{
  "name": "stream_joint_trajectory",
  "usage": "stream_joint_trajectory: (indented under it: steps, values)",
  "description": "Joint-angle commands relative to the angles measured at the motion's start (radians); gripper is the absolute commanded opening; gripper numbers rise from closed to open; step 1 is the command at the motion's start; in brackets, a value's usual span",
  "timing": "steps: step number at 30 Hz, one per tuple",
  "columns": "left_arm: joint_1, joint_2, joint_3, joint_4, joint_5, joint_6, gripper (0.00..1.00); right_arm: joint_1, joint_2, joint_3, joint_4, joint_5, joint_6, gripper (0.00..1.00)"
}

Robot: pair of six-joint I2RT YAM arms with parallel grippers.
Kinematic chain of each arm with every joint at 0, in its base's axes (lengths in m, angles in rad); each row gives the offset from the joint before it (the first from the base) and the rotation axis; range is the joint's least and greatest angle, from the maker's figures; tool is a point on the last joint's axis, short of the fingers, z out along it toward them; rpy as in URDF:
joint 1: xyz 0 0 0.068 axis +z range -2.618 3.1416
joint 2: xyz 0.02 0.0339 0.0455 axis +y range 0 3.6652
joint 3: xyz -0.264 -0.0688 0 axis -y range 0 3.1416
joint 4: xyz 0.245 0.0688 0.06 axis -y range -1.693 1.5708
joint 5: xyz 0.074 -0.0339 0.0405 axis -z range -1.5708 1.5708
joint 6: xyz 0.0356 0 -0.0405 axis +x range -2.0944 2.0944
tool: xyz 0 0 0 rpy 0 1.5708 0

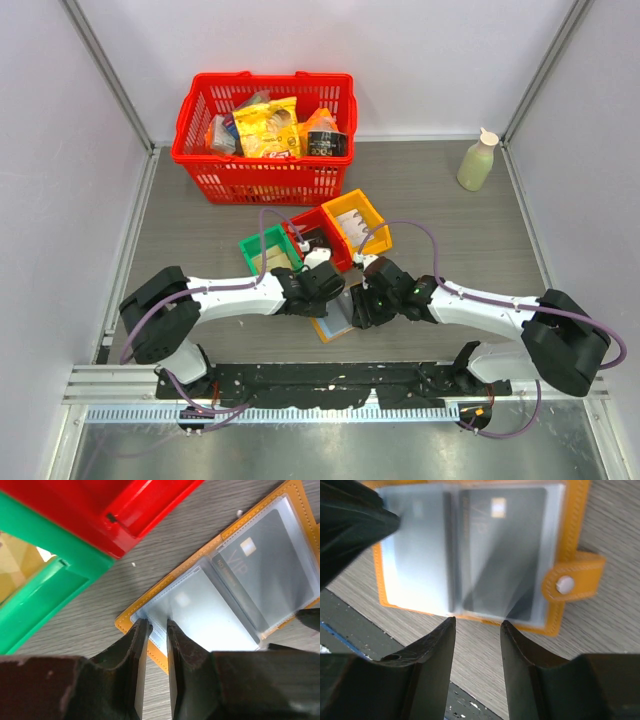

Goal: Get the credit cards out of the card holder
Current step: Remove the credit card from the card holder.

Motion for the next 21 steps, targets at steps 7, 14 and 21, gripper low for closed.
stream_joint_trajectory:
  steps: [7, 14, 21]
  values:
    - [0.004, -0.154, -0.063, -0.046, -0.055, 0.01, 0.39, 0.006, -0.112, 0.063, -0.07, 0.231, 0.028, 0.46]
    - [0.003, -0.255, -0.092, 0.063, -0.007, -0.016, 0.54, 0.006, -0.044, 0.076, 0.011, 0.218, 0.006, 0.55]
    - [0.003, -0.145, -0.058, 0.075, 0.022, -0.001, 0.57, 0.004, 0.025, 0.078, 0.045, 0.249, 0.0, 0.62]
